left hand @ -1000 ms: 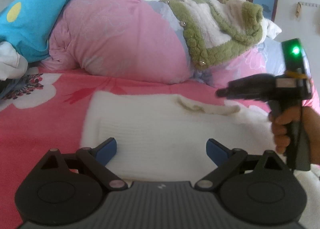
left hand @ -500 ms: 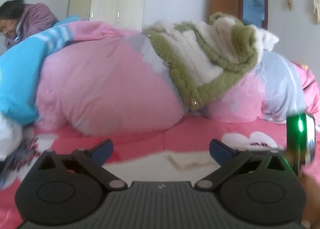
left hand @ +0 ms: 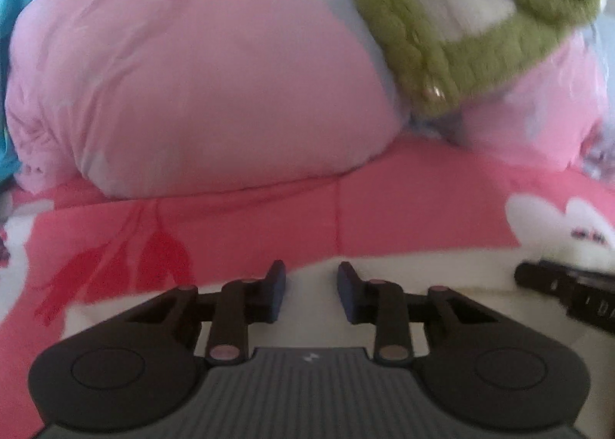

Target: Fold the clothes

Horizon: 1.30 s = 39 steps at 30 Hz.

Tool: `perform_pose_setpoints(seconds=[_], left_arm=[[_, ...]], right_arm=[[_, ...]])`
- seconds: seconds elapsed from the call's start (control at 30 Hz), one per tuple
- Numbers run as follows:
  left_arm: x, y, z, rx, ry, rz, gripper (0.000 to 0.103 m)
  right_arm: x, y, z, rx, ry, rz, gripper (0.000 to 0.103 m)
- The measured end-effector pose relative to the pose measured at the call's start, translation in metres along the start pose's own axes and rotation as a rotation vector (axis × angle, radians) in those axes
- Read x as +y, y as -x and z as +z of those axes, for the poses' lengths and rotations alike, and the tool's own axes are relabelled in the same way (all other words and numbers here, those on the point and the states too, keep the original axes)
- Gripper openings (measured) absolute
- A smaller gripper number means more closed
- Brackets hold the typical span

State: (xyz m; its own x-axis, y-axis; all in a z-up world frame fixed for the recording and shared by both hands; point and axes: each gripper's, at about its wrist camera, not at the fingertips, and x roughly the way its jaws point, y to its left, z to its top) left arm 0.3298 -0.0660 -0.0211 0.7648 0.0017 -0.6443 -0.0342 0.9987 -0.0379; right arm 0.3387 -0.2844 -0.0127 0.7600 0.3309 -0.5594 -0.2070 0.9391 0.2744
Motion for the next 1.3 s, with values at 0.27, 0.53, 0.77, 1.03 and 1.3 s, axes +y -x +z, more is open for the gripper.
perform_pose_setpoints(seconds=[0.27, 0.53, 0.77, 1.03, 1.3], left_arm=[[0.005, 0.0, -0.009, -0.039, 0.047, -0.034, 0.033], [0.006, -0.003, -0.006, -0.042, 0.049, -0.031, 0.033], [0.007, -0.001, -0.006, -0.047, 0.039, -0.019, 0.033], [0.021, 0.022, 0.003, -0.118, 0.102, -0.025, 0.038], [-0.08, 0.018, -0.008, -0.164, -0.521, 0.157, 0.056]], right_arm=[[0.007, 0.022, 0.022, -0.079, 0.002, 0.032, 0.022], [-0.013, -0.008, 0.014, 0.058, -0.032, 0.07, 0.022], [0.004, 0.008, 0.019, -0.022, 0.03, 0.067, 0.023], [-0.001, -0.007, 0.007, 0.058, 0.038, 0.049, 0.024], [0.018, 0.027, 0.017, -0.046, 0.101, 0.19, 0.024]])
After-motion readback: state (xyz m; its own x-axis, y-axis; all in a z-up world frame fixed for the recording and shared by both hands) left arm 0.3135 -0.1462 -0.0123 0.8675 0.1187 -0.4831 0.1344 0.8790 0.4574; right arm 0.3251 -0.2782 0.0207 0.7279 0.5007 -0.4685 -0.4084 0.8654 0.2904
